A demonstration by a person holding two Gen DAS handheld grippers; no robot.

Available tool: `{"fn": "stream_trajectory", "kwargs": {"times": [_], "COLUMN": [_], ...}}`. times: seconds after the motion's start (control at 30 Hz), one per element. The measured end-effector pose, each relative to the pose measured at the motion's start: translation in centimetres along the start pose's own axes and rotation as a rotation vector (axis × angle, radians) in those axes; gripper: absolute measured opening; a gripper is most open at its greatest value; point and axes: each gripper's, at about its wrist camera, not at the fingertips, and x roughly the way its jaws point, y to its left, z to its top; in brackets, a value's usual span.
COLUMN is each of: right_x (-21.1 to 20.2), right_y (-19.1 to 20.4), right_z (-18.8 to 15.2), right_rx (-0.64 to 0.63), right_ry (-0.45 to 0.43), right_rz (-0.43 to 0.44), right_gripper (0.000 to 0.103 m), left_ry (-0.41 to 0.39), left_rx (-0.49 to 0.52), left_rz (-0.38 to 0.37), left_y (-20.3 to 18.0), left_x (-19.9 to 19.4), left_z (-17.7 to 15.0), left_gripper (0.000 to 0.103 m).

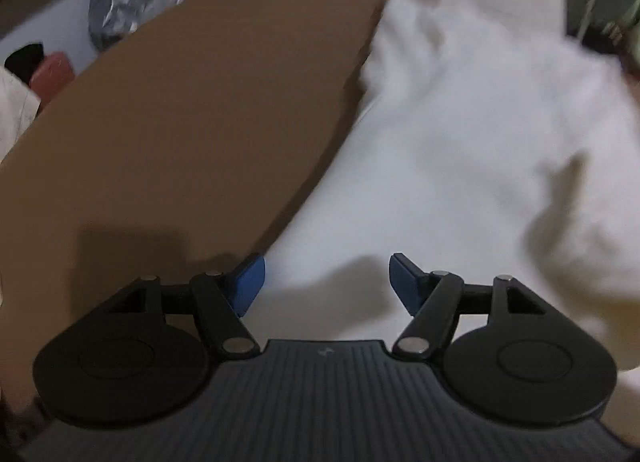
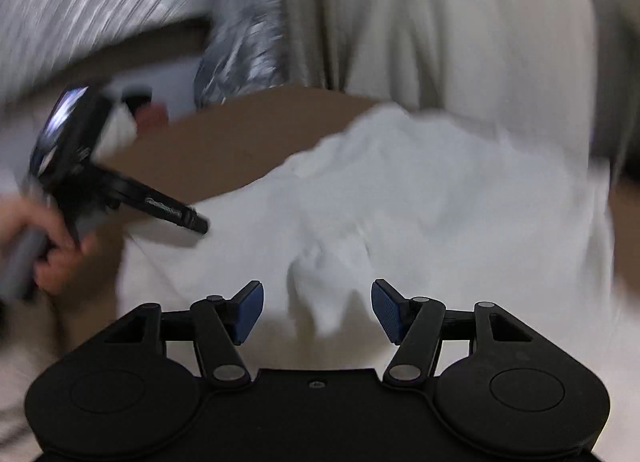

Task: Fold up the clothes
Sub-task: 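Lay the sleeve across the body with the left gripper and release, then grasp the other sleeve cuff with the right gripper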

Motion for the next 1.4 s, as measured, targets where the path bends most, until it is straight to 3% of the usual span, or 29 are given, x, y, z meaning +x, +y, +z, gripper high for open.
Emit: {"fn": "stream_trajectory", "kwargs": {"times": [0.13,0.17,0.2,0.23,0.27,0.43,0.57,0.7,0.8,0.9,1.13,1.17,1.2,1.27,1.3,1.37,1.4], "right_x": [4.3,5.4,6.5,7.0,6.1,-1.1,-4.0,-3.1,-2.5,-1.9,-0.3,0.6,1.3,1.7,1.5,0.1,-0.7], "right_y": [4.7,5.9,7.0,7.7,7.0,2.3,-3.6,-6.4,-8.5,-10.7,-15.4,-15.3,-15.2,-14.3,-13.7,-12.4,-11.1], "right_z": [1.5,1.8,2.2,2.5,2.7,2.6,0.6,0.5,0.4,0.3,-0.2,-0.9,-1.4,-1.2,-0.8,0.3,0.8], "right_rx": [-0.309,-0.386,-0.463,-0.505,-0.458,-0.142,0.16,0.258,0.332,0.405,0.571,0.581,0.579,0.476,0.416,0.304,0.209], "right_ry": [0.062,0.078,0.094,0.1,0.083,0.02,0.089,0.095,0.098,0.102,0.111,0.117,0.119,0.103,0.079,-0.023,-0.055], "right_rz": [-0.124,-0.156,-0.187,-0.204,-0.192,-0.255,-0.206,-0.142,-0.094,-0.045,0.066,0.074,0.077,0.042,0.018,-0.047,-0.127], "right_gripper": [0.061,0.049,0.028,0.021,0.014,0.013,0.014,0.026,0.046,0.056,0.059,0.059,0.052,0.028,0.028,0.028,0.027], "left_ry": [0.063,0.062,0.062,0.062,0.062,0.071,0.041,0.008,-0.032,-0.074,-0.147,-0.143,-0.136,-0.109,-0.089,-0.014,0.02], "left_rx": [-0.106,-0.121,-0.133,-0.133,-0.129,-0.118,-0.059,-0.058,-0.051,-0.039,-0.025,-0.033,-0.04,-0.039,-0.023,0.032,0.056], "left_rz": [-0.062,-0.072,-0.079,-0.077,-0.076,-0.055,-0.01,-0.025,-0.065,-0.109,-0.23,-0.26,-0.291,-0.323,-0.301,-0.189,-0.141], "left_y": [1.7,1.9,2.2,2.3,2.3,1.9,1.2,0.9,0.5,0.1,-1.0,-1.2,-1.4,-2.1,-2.4,-3.2,-3.4], "left_x": [2.1,2.2,2.2,2.2,2.2,2.7,2.3,1.1,0.4,-0.1,-1.3,-1.3,-1.3,-0.9,-0.6,0.6,1.2], "left_z": [-0.1,0.0,0.0,-0.2,-0.2,0.5,-0.2,0.1,0.3,0.5,0.7,0.5,0.4,0.4,0.3,0.0,-0.4], "left_gripper": [0.068,0.068,0.068,0.068,0.068,0.069,0.069,0.069,0.069,0.069,0.069,0.069,0.069,0.068,0.068,0.068,0.068]}}
